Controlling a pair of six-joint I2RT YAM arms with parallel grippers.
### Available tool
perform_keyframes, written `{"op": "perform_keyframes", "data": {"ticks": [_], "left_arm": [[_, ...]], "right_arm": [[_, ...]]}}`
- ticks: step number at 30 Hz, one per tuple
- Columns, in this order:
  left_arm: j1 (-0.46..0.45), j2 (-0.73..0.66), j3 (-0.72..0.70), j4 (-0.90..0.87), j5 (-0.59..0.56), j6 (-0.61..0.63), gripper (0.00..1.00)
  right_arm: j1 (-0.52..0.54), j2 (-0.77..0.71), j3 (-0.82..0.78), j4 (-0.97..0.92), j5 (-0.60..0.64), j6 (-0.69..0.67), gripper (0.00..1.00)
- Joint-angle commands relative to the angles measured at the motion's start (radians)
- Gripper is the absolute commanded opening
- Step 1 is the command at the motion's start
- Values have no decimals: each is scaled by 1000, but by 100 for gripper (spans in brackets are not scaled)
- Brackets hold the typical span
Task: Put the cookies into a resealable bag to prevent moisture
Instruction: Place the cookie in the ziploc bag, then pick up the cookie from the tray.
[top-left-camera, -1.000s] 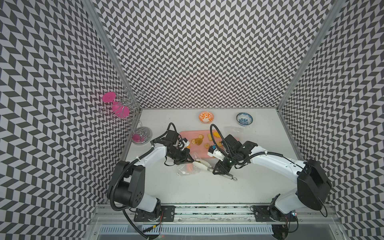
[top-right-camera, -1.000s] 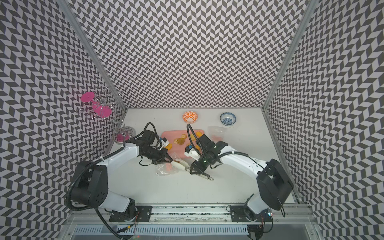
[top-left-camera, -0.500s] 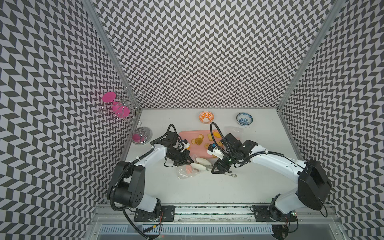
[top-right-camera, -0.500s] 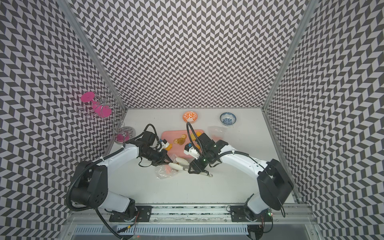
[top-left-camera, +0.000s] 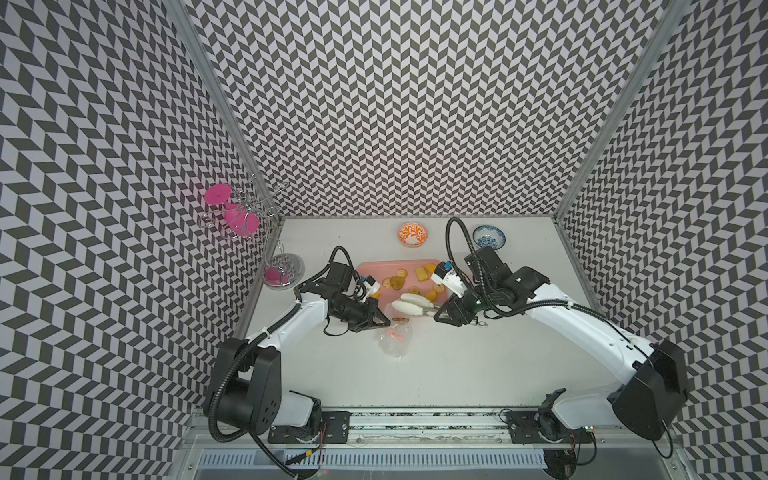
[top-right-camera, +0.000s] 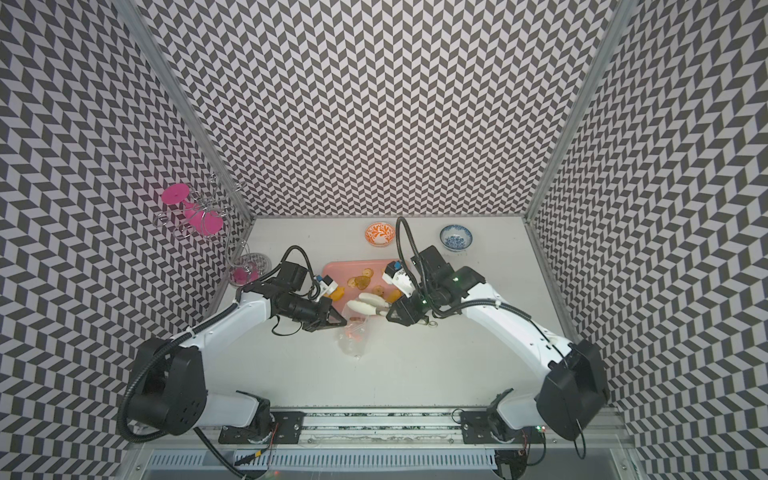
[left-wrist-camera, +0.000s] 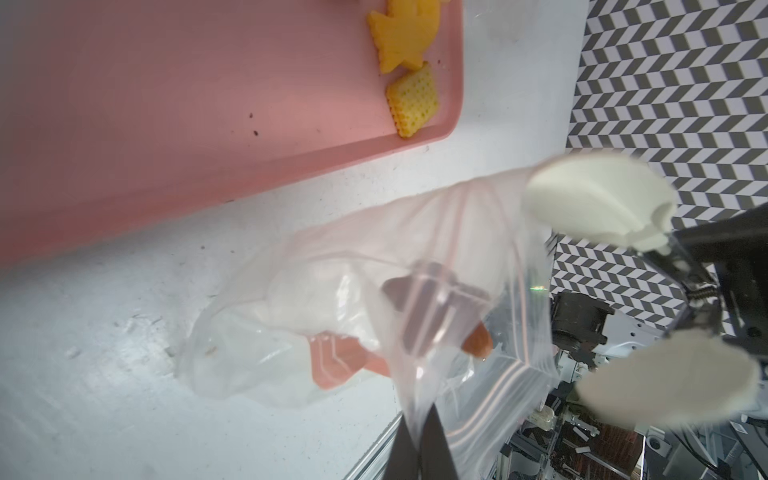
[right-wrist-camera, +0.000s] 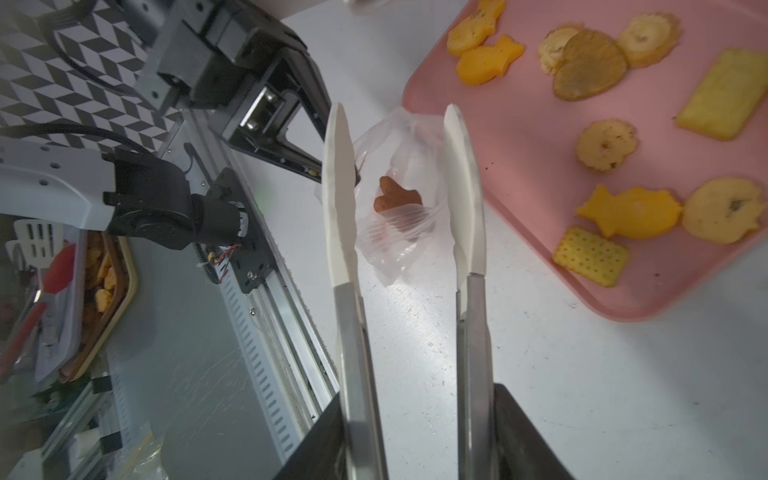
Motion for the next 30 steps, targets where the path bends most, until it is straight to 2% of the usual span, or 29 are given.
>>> {"op": "perform_keyframes", "data": {"ticks": [1, 7, 10, 14, 17, 20, 26, 30], "left_arm": [[7, -6, -1, 14, 34, -8, 0], [4, 29, -108, 139, 29, -56, 0], [6, 24, -99, 126, 16, -53, 0], [6, 9, -84, 82, -3, -38, 0], [6, -12, -83, 66, -8, -38, 0], [6, -17, -87, 45, -24, -30, 0], [6, -35, -94, 28, -34, -19, 0], [6, -27, -103, 41, -27, -24, 0]], "right_arm": [[-20, -15, 36, -26, 76, -33, 49], [-23, -20, 33, -4, 61, -28, 48], [-34, -17, 15, 9, 142, -22, 48], [-36, 31, -6, 7, 332, -12, 49], [-33, 51, -22, 27, 384, 8, 49], [-35, 78, -40, 30, 393, 40, 49], [-43, 88, -95, 63, 334, 133, 49], [-56, 135, -83, 81, 305, 148, 49]]}}
